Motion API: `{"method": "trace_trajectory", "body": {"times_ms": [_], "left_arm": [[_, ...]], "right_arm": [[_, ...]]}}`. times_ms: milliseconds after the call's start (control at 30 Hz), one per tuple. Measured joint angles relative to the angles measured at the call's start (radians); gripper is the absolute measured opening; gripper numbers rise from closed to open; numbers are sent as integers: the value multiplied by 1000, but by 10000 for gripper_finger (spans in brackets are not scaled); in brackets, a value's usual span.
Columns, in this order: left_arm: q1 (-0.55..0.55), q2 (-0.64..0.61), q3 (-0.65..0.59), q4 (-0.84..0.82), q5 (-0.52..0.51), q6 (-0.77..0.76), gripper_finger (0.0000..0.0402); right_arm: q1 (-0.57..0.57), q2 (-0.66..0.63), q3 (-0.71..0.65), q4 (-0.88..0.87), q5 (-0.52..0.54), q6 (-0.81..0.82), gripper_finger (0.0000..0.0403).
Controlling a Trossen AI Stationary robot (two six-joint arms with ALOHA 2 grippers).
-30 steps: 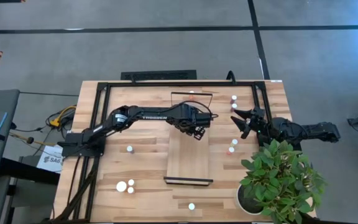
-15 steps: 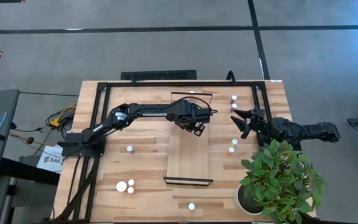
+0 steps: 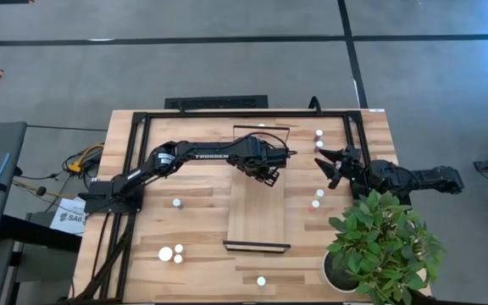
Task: Pick and place medicine bottles onto shelf by color
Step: Put the purple pill bottle on the shelf, then put the blue pill bottle on the shelf
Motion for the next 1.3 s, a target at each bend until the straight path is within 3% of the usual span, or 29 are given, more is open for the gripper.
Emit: {"method": "trace_trajectory", "body": {"times_ms": [200, 400, 567, 933, 1100, 1300], "left_arm": [[2, -5, 20, -25, 40, 2, 191], [2, -7, 113, -98, 33, 28, 192], [4, -39, 112, -105, 32, 28, 192], [5, -207, 108, -253, 34, -23, 192], [4, -365, -73, -246, 63, -135, 192], [-2, -636, -545, -255, 159, -342, 192]], "right_arm": [[0, 0, 0, 0, 0, 0, 251], [0, 0, 0, 0, 0, 0, 251], [0, 0, 0, -1, 0, 0, 251], [0, 0, 0, 0, 0, 0, 251], [0, 0, 0, -1, 0, 0, 251], [0, 0, 0, -2, 0, 0, 251]]}}
